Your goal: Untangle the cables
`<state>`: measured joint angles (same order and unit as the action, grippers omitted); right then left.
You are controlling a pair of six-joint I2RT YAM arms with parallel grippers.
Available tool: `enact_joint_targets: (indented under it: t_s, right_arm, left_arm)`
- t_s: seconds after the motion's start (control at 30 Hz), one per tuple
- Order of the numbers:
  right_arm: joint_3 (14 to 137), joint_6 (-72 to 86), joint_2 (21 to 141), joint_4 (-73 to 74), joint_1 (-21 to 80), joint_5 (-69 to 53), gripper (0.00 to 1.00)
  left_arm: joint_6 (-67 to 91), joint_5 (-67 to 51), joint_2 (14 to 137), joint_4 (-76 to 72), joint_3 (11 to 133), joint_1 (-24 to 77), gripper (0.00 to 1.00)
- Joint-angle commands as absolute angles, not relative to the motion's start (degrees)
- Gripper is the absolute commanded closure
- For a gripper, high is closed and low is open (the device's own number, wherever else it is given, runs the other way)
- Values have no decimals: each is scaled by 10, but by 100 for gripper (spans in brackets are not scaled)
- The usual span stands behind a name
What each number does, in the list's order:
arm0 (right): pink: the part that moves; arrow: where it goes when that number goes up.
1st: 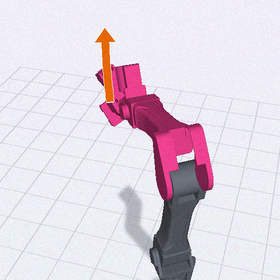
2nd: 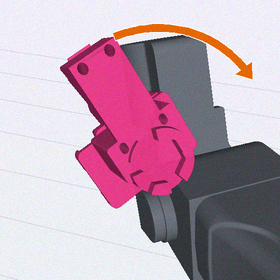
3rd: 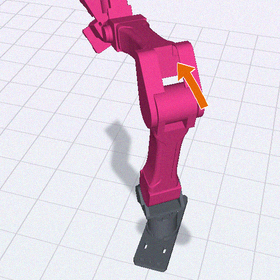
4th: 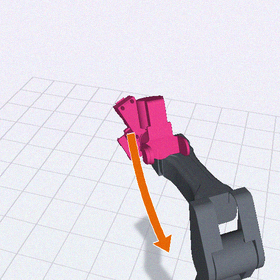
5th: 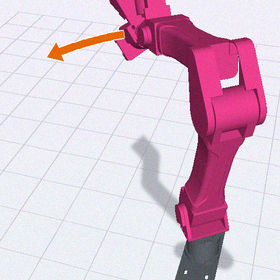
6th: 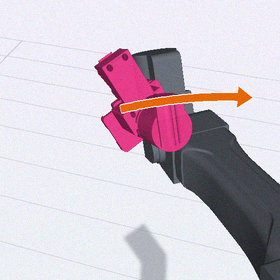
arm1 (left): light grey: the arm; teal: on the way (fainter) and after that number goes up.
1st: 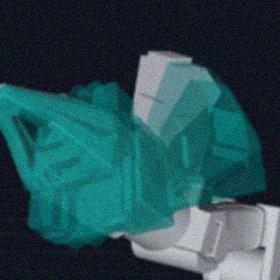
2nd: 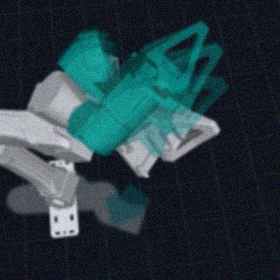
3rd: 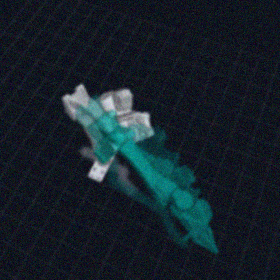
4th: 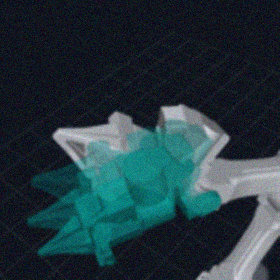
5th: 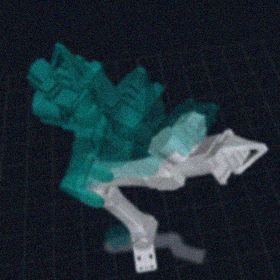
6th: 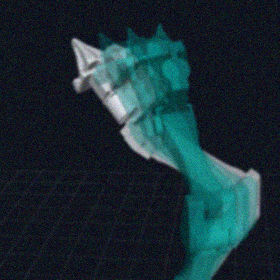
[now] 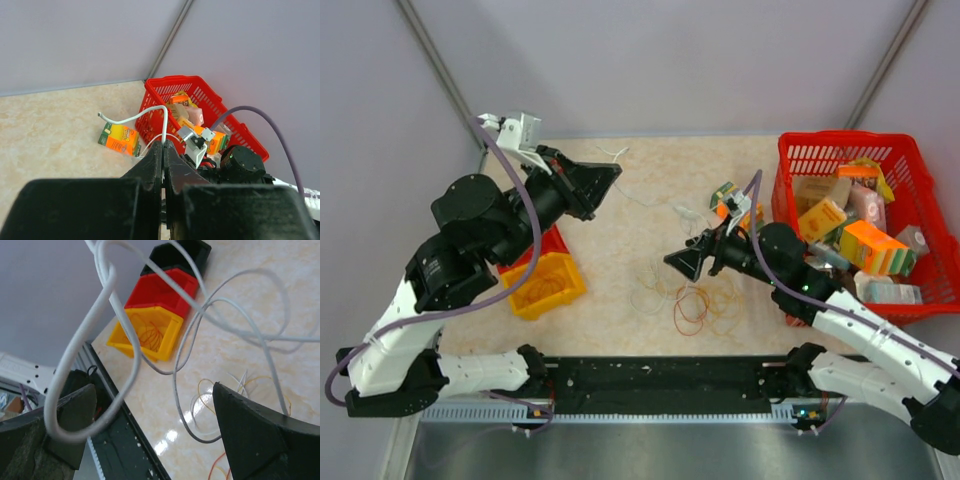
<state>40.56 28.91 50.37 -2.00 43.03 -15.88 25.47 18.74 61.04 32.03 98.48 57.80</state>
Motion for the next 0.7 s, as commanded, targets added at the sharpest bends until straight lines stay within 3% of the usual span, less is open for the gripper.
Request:
enact_joint_targets:
  t_s: [0.0, 0.1, 0.23, 0.27, 0.67]
  right_arm:
    - [426, 335, 535, -81, 434, -112, 6]
    - [401, 380, 562, -149, 433, -68, 26]
    - [379, 409, 588, -198, 433, -14, 90]
    - [381, 412, 593, -186, 433, -2, 99]
    - [303, 386, 584, -34, 424, 181, 100]
  left_arm:
    - [272, 189, 627, 278, 1001, 580, 100]
    - [281, 172, 638, 261, 1003, 580, 100]
    - [284, 164, 644, 247, 1006, 580, 100]
    - [281, 170, 643, 249, 1011, 579, 100]
    - [179, 351, 539, 219, 985, 580, 100]
